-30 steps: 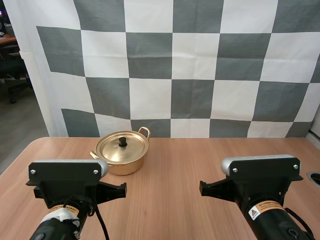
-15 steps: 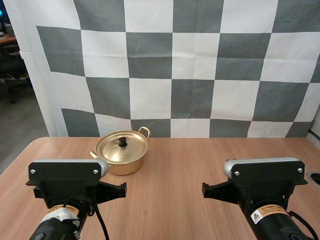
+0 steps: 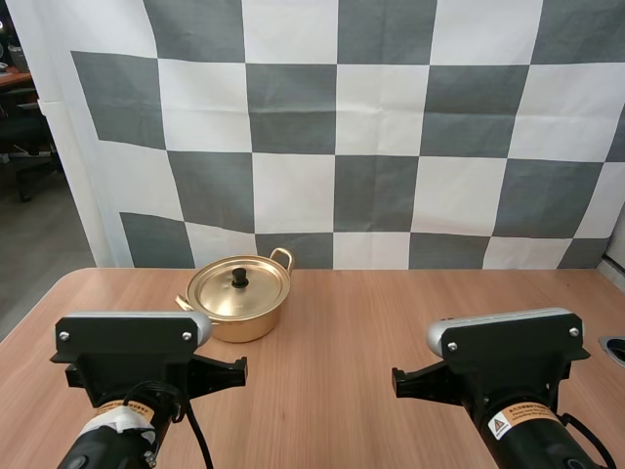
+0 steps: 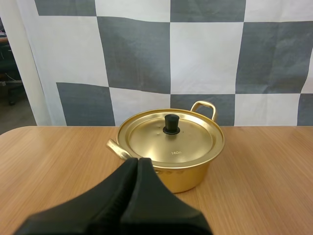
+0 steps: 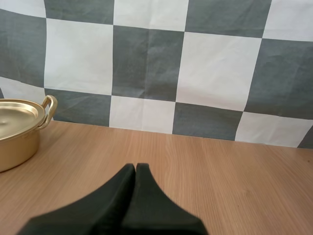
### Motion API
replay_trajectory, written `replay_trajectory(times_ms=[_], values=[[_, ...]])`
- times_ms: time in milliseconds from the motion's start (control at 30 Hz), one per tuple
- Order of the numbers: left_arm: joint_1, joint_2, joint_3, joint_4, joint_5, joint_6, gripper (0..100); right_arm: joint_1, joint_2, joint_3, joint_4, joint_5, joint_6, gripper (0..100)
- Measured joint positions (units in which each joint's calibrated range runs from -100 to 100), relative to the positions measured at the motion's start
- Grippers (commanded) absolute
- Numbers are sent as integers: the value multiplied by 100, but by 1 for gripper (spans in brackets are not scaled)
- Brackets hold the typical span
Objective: Open the pot, put the car inside, and close it
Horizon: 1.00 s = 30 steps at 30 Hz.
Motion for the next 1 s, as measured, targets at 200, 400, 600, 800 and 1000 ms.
replay_trajectory(times_ms=[200, 400, 600, 800, 1000], values=[[0, 0, 0, 0, 0, 0, 0, 0, 0, 0, 369, 0, -139, 0], [0, 0, 0, 0, 0, 0, 0, 0, 0, 0, 521, 0, -111, 0], [0, 0, 0, 0, 0, 0, 0, 0, 0, 0, 536, 158, -111, 0], [0, 0, 0, 0, 0, 0, 0, 0, 0, 0, 536, 184, -111, 0], [0, 0, 0, 0, 0, 0, 0, 0, 0, 0, 510, 184, -111, 0]])
